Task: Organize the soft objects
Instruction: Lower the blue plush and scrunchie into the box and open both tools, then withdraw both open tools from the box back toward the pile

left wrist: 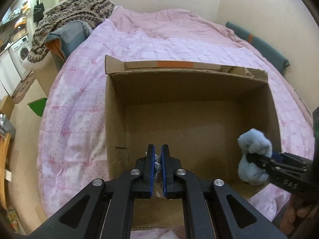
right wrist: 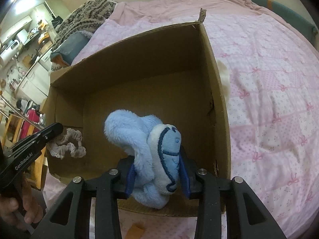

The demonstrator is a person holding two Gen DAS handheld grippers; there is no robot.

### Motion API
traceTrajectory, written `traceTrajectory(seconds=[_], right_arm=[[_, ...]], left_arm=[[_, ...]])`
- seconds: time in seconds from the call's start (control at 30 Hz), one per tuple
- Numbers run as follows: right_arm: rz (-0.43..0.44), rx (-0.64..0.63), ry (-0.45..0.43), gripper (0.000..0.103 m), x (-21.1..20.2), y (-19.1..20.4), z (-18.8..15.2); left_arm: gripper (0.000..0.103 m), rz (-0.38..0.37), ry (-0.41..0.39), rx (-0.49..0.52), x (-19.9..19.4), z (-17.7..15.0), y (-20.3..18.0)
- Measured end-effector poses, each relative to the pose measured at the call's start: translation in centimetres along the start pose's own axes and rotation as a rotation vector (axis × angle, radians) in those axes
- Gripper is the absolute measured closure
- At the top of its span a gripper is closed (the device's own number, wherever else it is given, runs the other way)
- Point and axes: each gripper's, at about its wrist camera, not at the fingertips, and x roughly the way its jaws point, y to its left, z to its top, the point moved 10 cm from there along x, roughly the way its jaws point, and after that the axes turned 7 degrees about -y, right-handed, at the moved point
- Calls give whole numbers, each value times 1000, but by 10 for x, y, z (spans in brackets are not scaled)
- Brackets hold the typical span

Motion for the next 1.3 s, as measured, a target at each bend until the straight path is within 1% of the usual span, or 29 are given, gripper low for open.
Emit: traceTrajectory(seconds=[0.1, 0.23, 0.3, 0.37, 0.4, 0.43, 0.47, 0.5, 0.57, 0.63, 0.73, 0.87, 0.93, 1.03, 1.1, 1.17, 1.2, 1.27, 1.3], right_arm=[[-13, -24, -2, 63, 3, 3, 0], [-11, -24, -2, 63, 2, 5, -1], [-8, -21, -3, 62, 2, 5, -1], [-8, -19, -4, 61, 3, 5, 0], [-10, -21, -5, 61, 3, 5, 0], [-12, -24, -5, 60, 3, 5, 0], [-11, -26, -5, 59, 3, 6, 0], [-9, -26, -6, 59, 3, 7, 0], [-6, -21, -8, 58, 2, 6, 0], [-1, -10, -12, 54, 1, 5, 1], [4, -4, -17, 53, -1, 4, 2], [12, -7, -16, 53, -3, 4, 2], [16, -3, -26, 46, -5, 4, 3], [23, 3, -54, 42, -11, 6, 8], [35, 3, -72, 41, -16, 7, 11], [41, -1, -95, 31, -21, 9, 14], [47, -4, -111, 25, -24, 11, 16], [49, -20, -162, 18, -33, 15, 22], [42, -32, -187, 8, -38, 16, 25]], left_arm=[[98, 13, -3, 16, 0, -1, 0], [97, 24, 18, -8, 2, -6, 5], [94, 33, 15, -6, 0, -6, 7], [87, 41, 0, -4, -3, -3, 8], [78, 39, -12, -6, -6, -1, 8], [66, 36, -21, -9, -8, 0, 9], [59, 40, -32, -14, -10, 2, 10], [46, 47, -40, -18, -12, 3, 11], [44, 40, -58, -28, -15, 6, 11], [43, 49, -55, -24, -16, 7, 11], [40, 72, -71, -12, -20, 9, 12], [39, 61, -71, -29, -22, 11, 13], [39, 68, -76, -26, -24, 12, 13], [39, 90, -95, 6, -30, 14, 11], [39, 71, -105, 22, -33, 16, 7], [39, 50, -112, 31, -37, 17, 4], [39, 52, -111, 31, -38, 17, 4], [39, 60, -100, 23, -39, 17, 6], [39, 60, -100, 14, -40, 18, 7]])
